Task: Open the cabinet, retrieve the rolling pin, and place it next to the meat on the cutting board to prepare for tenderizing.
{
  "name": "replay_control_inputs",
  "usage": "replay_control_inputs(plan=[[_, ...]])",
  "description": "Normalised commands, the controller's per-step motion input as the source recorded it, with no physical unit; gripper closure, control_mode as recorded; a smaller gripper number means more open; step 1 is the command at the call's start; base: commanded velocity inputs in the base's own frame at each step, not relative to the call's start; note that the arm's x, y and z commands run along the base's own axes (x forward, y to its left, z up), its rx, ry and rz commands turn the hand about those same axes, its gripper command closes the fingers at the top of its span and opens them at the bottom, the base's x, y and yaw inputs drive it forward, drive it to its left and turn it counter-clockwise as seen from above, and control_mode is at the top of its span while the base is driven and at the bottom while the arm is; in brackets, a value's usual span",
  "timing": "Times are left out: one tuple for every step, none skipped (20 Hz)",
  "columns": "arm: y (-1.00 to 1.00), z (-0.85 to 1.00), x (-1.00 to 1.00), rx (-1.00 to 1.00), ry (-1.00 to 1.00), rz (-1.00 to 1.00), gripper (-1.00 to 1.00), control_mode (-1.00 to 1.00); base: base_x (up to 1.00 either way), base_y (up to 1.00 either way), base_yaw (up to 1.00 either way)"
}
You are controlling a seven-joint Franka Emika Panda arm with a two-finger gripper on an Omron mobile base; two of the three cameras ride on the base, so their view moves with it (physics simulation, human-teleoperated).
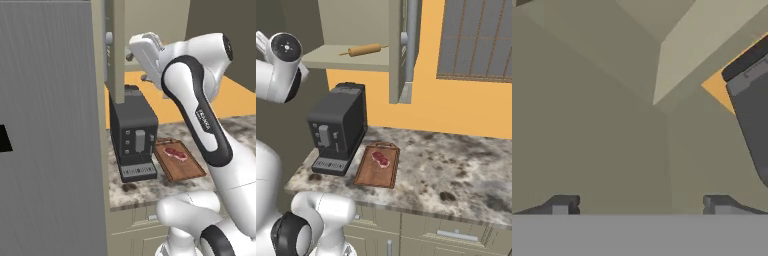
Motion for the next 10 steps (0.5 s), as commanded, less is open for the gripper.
replay_control_inputs(plan=[[-0.41, 0.00, -0.27, -0.12, -0.01, -0.18, -1.00, -1.00, 0.00, 0.00, 0.00], [-0.48, 0.00, -0.26, -0.12, -0.01, -0.18, -1.00, -1.00, 0.00, 0.00, 0.00], [-0.51, 0.00, -0.26, -0.12, -0.01, -0.18, -1.00, -1.00, 0.00, 0.00, 0.00], [-0.54, 0.00, -0.21, -0.11, -0.01, -0.18, -1.00, -1.00, 0.00, 0.00, 0.00], [-0.58, 0.00, -0.16, -0.11, -0.01, -0.18, -1.00, -1.00, 0.00, 0.00, 0.00], [-0.62, 0.00, -0.05, -0.12, 0.00, -0.17, -1.00, -1.00, 0.00, 0.00, 0.00], [-0.68, 0.00, 0.00, -0.12, 0.00, -0.17, -1.00, -1.00, 0.00, 0.00, 0.00], [-0.70, 0.00, 0.00, -0.13, 0.00, -0.16, -1.00, -1.00, 0.00, 0.00, 0.00], [-0.72, 0.00, 0.00, -0.14, 0.00, -0.15, -1.00, -1.00, 0.00, 0.00, 0.00], [-0.77, 0.00, 0.00, -0.15, 0.00, -0.14, -1.00, -1.00, 0.00, 0.00, 0.00]])
